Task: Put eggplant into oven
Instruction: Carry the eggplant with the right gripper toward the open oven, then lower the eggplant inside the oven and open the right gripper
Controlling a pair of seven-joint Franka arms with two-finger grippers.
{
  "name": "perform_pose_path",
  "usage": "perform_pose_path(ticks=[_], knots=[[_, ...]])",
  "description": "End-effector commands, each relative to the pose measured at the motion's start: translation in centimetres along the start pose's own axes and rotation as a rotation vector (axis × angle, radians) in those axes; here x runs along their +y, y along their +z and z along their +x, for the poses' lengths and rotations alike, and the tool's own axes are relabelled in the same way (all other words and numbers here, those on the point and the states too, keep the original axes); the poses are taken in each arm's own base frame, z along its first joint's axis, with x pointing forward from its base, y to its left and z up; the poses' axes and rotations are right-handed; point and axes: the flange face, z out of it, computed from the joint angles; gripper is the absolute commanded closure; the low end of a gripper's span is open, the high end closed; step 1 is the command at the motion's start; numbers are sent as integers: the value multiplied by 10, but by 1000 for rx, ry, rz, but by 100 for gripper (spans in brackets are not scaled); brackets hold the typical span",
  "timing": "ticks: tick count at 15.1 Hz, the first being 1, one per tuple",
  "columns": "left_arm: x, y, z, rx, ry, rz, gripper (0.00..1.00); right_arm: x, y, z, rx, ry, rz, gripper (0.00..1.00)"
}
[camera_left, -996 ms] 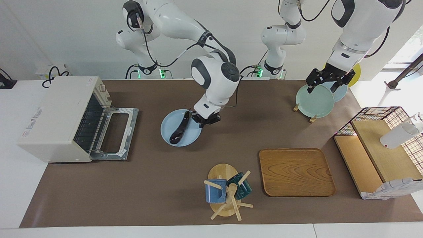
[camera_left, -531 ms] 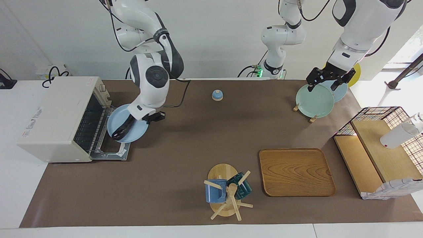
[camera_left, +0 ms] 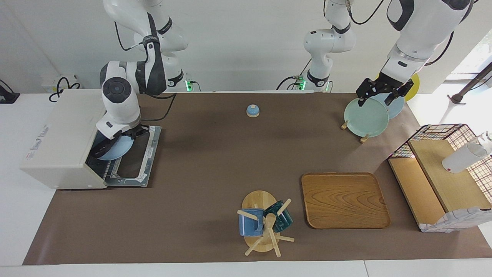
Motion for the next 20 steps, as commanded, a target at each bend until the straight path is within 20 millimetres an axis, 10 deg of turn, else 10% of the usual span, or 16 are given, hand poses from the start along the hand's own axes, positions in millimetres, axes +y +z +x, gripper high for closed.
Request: perform_pose_path(ticks=[1,2,5,9,11,14,16,20], knots=[[-6,-2,-2,-4,-4,17,0,21,13,-12,43,-51,-5,100],[-6,-3,-3,-8,5,17,0,21,13,-12,43,-51,-3,100],[-7,-3,-3,-6,52,18,0,22,12,-10,45,-54,-4,56],[-9,-3,-2,-2,51,16,0,11,-15,2,41,-72,-8,33],[-10,-4,-1,4,44,16,0,-3,-36,16,68,-93,-16,41],[-11,-3,-3,-5,43,16,0,-73,-26,27,189,-112,14,100],[-11,-3,-3,-5,43,16,0,-118,3,44,194,-83,24,100],[-11,-2,-3,-6,43,16,0,-115,43,55,152,-68,35,100]])
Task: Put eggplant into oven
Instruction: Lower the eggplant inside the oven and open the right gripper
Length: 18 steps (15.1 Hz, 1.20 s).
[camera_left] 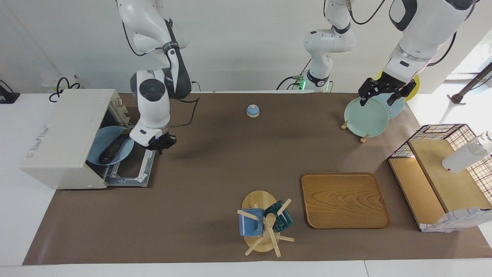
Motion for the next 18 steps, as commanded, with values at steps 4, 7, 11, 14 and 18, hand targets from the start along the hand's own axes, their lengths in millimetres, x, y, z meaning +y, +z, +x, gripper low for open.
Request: perform_pose_path(ticks=[4,7,11,14,18], knots=[[-4,-2,-3,-6,10,16,0,20,15,-8,-38,-14,-30,100],[-4,-2,-3,-6,10,16,0,27,24,-16,-60,-15,-44,100],[-4,-2,-3,-6,10,16,0,32,21,-16,-65,-60,-102,100],[-3,-2,-3,-6,12,17,0,51,-17,-5,-88,-132,-172,100],[-4,-2,-3,-6,10,16,0,99,-89,0,-132,-218,-189,100]])
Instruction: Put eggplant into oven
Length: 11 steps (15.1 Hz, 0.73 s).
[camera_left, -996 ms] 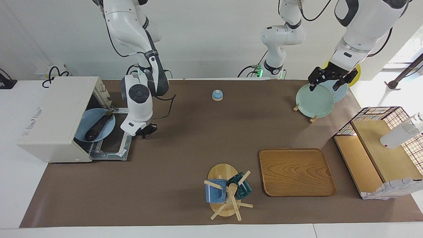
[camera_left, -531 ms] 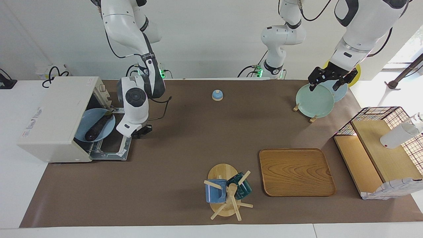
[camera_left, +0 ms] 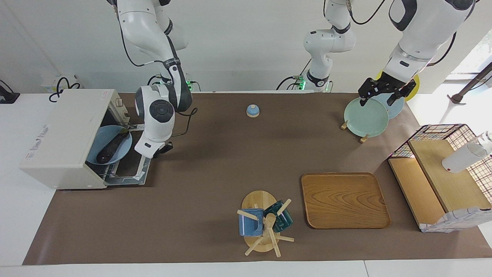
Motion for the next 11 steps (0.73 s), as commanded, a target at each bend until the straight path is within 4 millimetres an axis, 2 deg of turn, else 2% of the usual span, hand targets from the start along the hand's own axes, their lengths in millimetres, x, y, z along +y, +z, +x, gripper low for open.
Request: perform_pose_path(ticks=[1,3,8,10,11], knots=[[-2,-2,-3,-5,13,17,0,66,-38,-24,-8,-54,-39,100],[-4,-3,-3,-5,10,16,0,88,-52,-48,-11,-62,-31,100],[-3,-2,-3,-6,12,17,0,105,-75,-84,-30,-86,-18,100],[-4,-2,-3,-6,10,16,0,117,-78,-96,-23,-86,2,97],[-4,-2,-3,-6,10,16,0,112,-83,-97,15,-53,75,97]])
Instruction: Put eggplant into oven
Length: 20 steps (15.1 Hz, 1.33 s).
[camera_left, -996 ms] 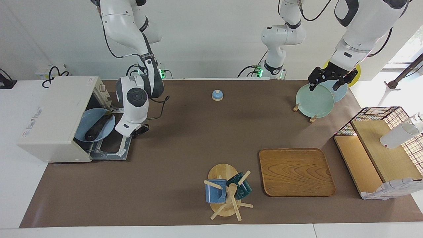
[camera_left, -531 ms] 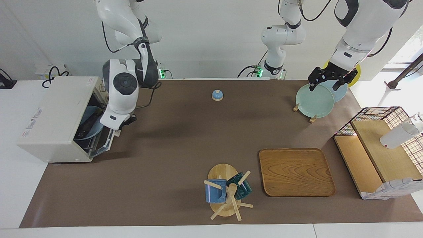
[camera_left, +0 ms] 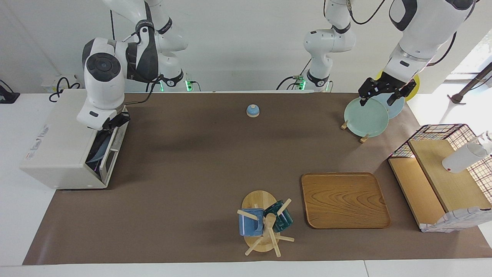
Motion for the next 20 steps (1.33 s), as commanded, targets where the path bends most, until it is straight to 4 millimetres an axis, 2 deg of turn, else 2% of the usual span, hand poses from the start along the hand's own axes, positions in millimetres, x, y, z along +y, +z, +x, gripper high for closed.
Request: perform_pose_path(ticks=[1,3,4,5,8,11,15,18,20], knots=[[-4,-2,-3,-6,10,16,0,-11,-3,-5,91,63,150,97],[-3,-2,-3,-6,12,17,0,-41,33,14,183,134,149,99],[-4,-2,-3,-6,10,16,0,-57,44,21,184,151,152,99],[-4,-2,-3,-6,10,16,0,-62,50,22,177,155,156,99],[-4,-2,-3,-6,10,16,0,-42,62,11,152,148,160,99],[-4,-2,-3,-6,10,16,0,-29,68,1,107,115,104,98],[-4,-2,-3,-6,10,16,0,-15,71,-8,74,98,112,94],[-4,-2,-3,-6,10,16,0,-8,55,-10,60,92,113,80],[-4,-2,-3,-6,10,16,0,-4,40,-11,63,100,124,52]])
